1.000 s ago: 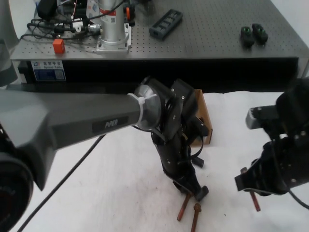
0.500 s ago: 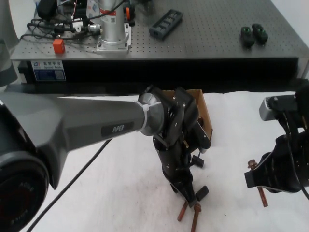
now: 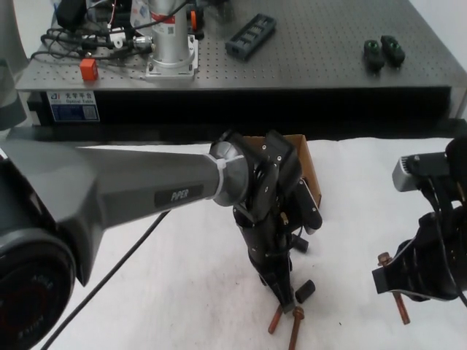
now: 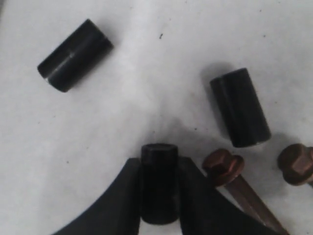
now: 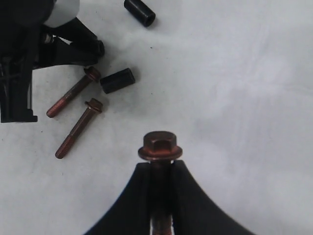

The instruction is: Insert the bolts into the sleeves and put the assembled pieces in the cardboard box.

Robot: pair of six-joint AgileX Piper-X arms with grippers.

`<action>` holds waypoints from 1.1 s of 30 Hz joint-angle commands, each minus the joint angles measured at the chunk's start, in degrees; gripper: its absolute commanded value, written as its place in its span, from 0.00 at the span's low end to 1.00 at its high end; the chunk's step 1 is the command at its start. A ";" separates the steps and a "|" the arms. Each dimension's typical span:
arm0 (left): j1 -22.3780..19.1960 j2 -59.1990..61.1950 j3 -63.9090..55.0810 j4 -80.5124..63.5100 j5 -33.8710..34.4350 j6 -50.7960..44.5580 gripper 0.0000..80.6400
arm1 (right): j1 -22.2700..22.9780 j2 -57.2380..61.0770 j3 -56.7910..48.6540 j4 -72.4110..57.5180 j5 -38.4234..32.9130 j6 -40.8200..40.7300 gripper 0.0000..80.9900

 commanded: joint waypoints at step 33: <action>3.85 -45.04 49.46 -71.46 30.68 -44.29 0.01 | 8.06 -4.71 11.86 -70.97 -23.42 34.37 0.05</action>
